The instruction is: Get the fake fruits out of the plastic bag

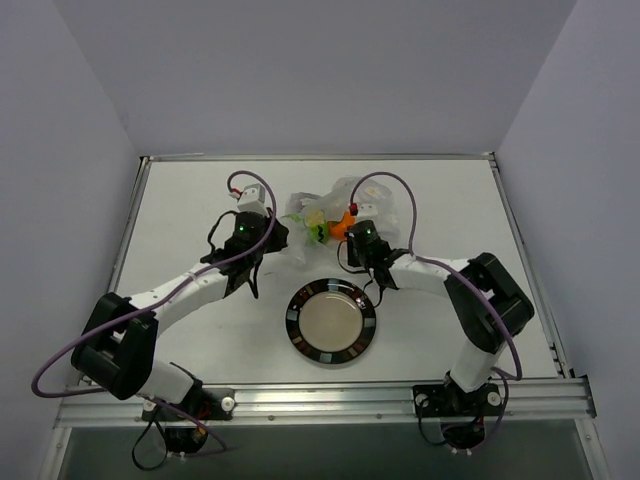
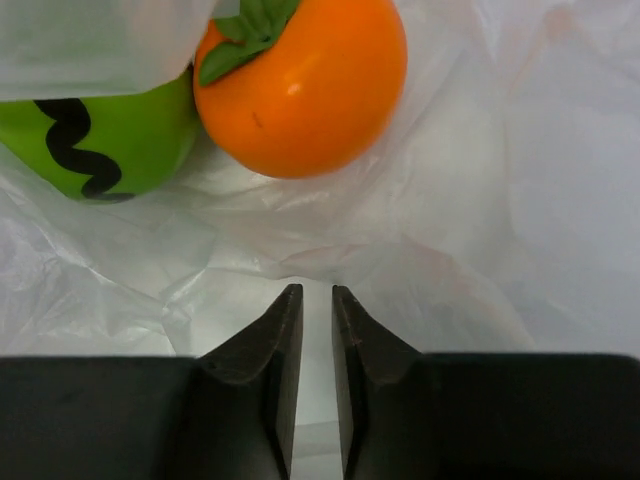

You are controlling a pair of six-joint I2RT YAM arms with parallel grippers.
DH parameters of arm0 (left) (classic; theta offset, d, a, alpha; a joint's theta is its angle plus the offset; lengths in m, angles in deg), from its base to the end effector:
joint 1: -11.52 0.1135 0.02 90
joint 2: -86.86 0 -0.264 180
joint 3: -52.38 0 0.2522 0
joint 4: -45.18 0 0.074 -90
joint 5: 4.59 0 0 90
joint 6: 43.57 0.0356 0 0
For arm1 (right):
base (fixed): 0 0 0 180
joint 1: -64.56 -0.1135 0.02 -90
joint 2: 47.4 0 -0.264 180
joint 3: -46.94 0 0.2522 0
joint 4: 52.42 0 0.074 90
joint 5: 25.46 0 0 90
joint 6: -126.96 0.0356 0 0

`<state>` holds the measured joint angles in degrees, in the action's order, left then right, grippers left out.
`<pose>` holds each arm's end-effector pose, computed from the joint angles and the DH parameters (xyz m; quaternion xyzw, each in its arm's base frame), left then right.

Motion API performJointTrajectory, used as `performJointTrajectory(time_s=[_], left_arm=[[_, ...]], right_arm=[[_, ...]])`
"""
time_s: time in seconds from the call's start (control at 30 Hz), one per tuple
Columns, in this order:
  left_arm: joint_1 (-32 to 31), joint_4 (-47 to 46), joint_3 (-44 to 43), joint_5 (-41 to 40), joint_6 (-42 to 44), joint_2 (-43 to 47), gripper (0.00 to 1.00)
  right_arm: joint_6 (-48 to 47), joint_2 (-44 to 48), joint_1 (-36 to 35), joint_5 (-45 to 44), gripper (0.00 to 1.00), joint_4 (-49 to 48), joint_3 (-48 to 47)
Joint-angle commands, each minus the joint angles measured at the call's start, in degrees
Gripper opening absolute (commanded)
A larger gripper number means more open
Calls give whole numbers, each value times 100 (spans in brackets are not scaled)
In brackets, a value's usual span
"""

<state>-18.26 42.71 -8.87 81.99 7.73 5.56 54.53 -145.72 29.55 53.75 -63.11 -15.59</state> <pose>0.2800 -0.1578 0.2549 -0.0803 0.8027 -0.3123 0.5017 0.2999 0.2019 0.1810 -0.0775 0.8381 0.1655 0.5141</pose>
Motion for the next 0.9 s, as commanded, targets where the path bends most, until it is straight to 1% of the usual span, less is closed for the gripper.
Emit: performJointTrajectory(time_s=[0.0,0.07,0.1,0.17,0.27,0.33,0.4,0.47,0.57,0.63,0.77,0.87], left_arm=[[-151,-398,63,-63,213,132,2],[-151,-451,186,-45,248,158,2],[-151,-469,213,-27,257,167,2],[-151,-539,292,25,319,237,2],[-151,-679,389,96,354,360,2],[-151,-768,450,166,354,448,2],[-160,-768,468,236,398,509,2],[-168,-803,547,237,424,606,2],[-177,-838,609,271,451,650,2],[-186,-838,600,307,468,624,2],[-195,-882,600,342,460,545,2],[-195,-891,582,342,451,475,2]], right_arm=[[292,357,20,-231,16,-553,8],[274,551,20,-222,29,-500,-70],[283,629,20,-231,40,-430,-132],[292,797,20,-240,50,-368,-281],[406,701,29,-152,50,-324,-448],[537,439,37,-327,50,-341,-624],[616,192,46,-564,47,-464,-703],[626,25,143,-618,45,-788,-756],[512,-310,213,-731,45,-834,-1081],[363,-468,231,-802,46,-834,-1283],[239,-731,318,-855,60,-667,-1599],[230,-1004,336,-733,61,-605,-1714]])
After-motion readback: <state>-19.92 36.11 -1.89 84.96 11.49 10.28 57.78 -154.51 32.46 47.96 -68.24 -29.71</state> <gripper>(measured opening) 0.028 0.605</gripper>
